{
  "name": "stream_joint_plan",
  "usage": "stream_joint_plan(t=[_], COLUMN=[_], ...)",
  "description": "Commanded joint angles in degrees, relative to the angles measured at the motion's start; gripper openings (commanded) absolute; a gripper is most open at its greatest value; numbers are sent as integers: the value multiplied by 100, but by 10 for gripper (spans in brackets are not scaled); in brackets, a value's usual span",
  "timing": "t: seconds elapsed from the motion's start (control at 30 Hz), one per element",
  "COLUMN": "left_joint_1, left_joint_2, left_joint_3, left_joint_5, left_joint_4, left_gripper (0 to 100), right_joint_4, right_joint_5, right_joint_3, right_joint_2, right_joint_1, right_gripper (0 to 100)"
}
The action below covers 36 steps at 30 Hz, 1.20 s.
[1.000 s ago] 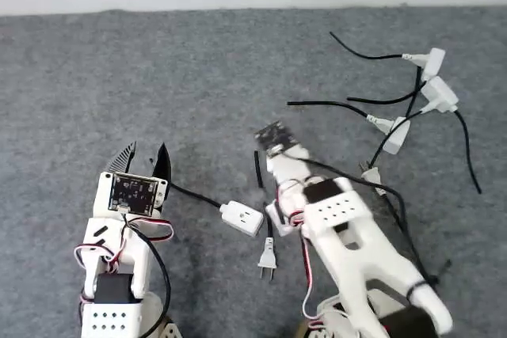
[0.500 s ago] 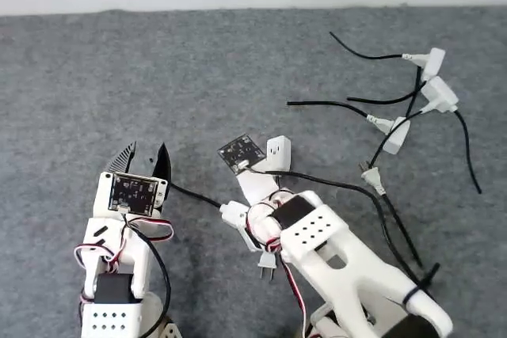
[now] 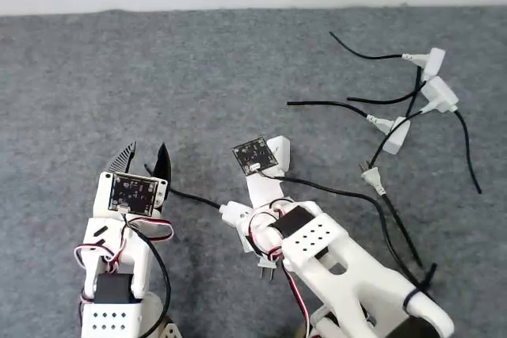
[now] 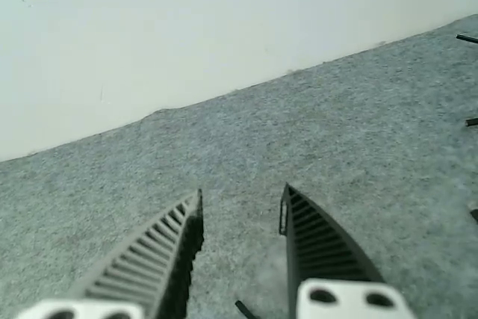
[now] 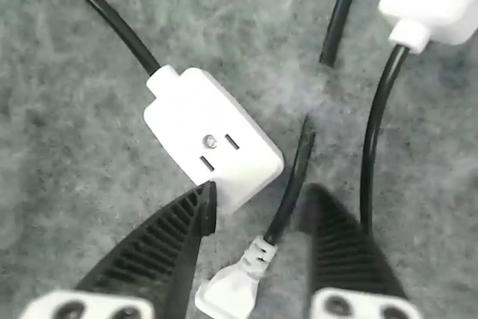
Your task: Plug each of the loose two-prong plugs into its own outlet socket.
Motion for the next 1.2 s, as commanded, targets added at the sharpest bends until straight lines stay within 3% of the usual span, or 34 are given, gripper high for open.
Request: stream_joint_plan(t=[0.0,0.33,0.53,0.67,0.8,1.03,1.17], left_joint_1=[35,35,35,35,35,35,35], left_joint_2=[-70,-70,-70,-70,-70,-70,-70], left_joint_3=[-57,-57,-57,-57,-57,-57,-57], left_joint_5=[-70,-70,-70,-70,-70,-70,-70], left_joint_4=[-149,-149,-158,-149,-149,-149,-149], left_gripper=[164,164,164,164,164,164,164], right_joint_4=[-110,497,681,602,268,13,-48], right_joint_5=[-70,-97,-79,-70,-70,-53,-53], right_joint_3=[18,-18,18,167,325,334,352], right_joint_2=[-136,-198,-145,-136,-136,-136,-136], right_joint_1=[-22,13,-48,-541,-1024,-936,-673], right_gripper=[115,423,427,427,393,107,106])
